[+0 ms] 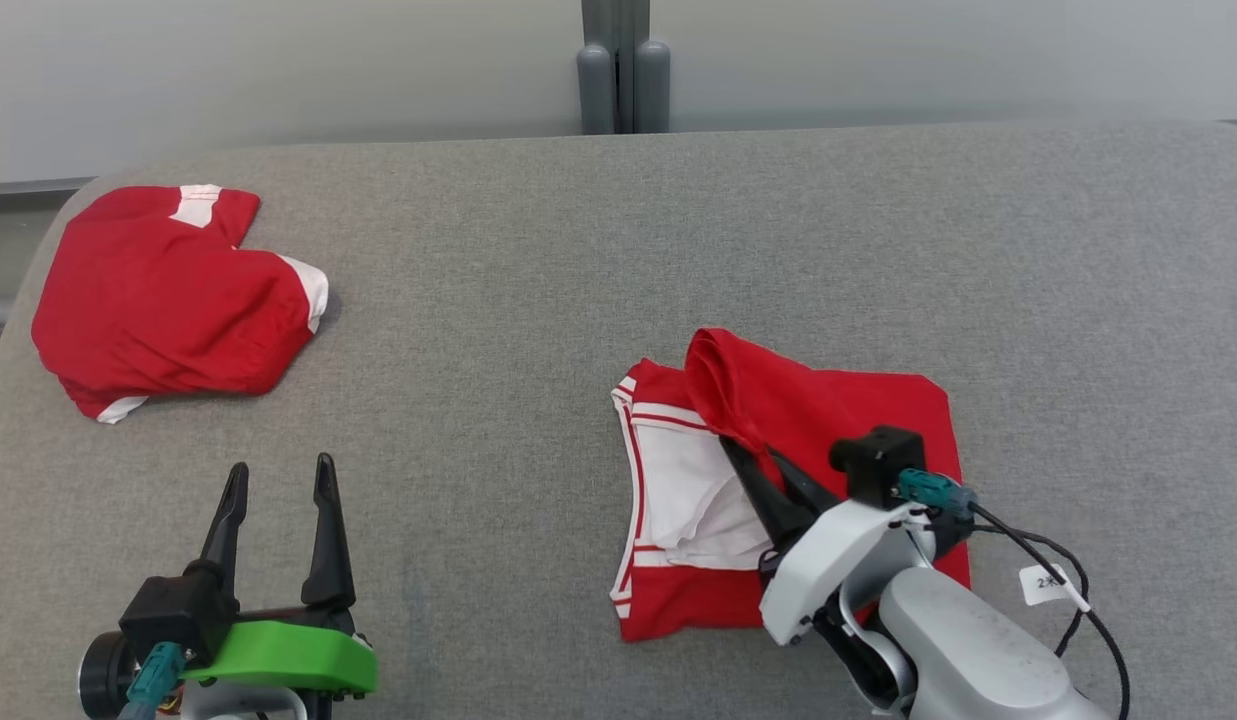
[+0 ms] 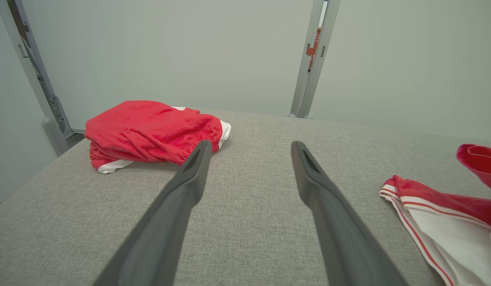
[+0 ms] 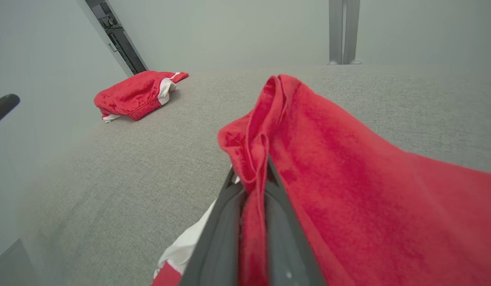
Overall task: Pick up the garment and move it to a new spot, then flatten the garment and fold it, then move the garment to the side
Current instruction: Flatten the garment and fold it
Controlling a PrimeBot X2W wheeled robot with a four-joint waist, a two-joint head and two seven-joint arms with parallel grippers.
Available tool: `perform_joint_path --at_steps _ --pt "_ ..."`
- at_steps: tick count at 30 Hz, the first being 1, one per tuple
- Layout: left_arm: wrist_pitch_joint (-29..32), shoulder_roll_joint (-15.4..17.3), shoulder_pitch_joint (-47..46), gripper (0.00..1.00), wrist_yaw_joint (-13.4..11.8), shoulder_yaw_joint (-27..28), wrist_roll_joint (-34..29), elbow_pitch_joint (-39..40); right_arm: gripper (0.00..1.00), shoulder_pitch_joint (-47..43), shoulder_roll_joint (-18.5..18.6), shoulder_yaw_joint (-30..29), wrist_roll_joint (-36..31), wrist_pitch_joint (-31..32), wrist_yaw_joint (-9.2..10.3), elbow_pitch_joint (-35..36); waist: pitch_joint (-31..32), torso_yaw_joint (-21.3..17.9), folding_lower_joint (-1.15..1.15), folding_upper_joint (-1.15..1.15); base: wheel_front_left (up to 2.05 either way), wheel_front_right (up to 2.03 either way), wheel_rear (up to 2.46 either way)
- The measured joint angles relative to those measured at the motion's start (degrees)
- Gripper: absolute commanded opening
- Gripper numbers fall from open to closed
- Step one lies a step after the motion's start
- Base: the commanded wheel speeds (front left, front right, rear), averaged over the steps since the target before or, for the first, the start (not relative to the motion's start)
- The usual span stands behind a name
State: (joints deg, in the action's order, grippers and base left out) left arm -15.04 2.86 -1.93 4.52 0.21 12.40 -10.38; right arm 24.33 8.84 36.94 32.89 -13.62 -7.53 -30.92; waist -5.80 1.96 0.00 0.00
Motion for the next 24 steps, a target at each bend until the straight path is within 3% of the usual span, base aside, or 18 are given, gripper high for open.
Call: perform_joint_path --at_steps 8,9,10,17,24 --pt "0.0 0.01 -0.58 1.0 -0.43 -1.19 0.69 -0.33 0.0 2.86 -4.2 1.74 1.27 -0.32 0.01 -6.08 -0.56 1.25 0.0 0.0 0.0 0.0 0.0" --pt "0.0 0.01 -0.64 1.0 -0.44 -1.38 0.76 -0.44 0.75 2.99 -4.45 2.24 1.4 -0.31 0.01 -7.05 -0.6 1.39 0.0 0.0 0.0 0.0 0.0" --pt "0.0 0.01 -0.73 1.0 -0.48 -1.56 0.76 -0.52 1.0 3.03 -4.66 2.74 1.63 -0.33 0.01 -7.58 -0.63 1.52 0.0 0.0 0.0 0.0 0.0" --pt "0.0 0.0 -0.79 1.0 -0.51 -1.22 0.76 -0.8 1.0 4.37 -3.89 1.64 2.9 -1.12 0.0 -7.3 -0.23 1.24 0.0 0.0 0.0 0.0 0.0" --pt "0.0 0.0 -0.65 1.0 -0.52 -0.96 0.58 -0.85 1.0 2.07 2.1 -9.29 0.42 -1.43 0.01 1.27 0.67 -0.51 0.0 0.0 0.0 0.0 0.0"
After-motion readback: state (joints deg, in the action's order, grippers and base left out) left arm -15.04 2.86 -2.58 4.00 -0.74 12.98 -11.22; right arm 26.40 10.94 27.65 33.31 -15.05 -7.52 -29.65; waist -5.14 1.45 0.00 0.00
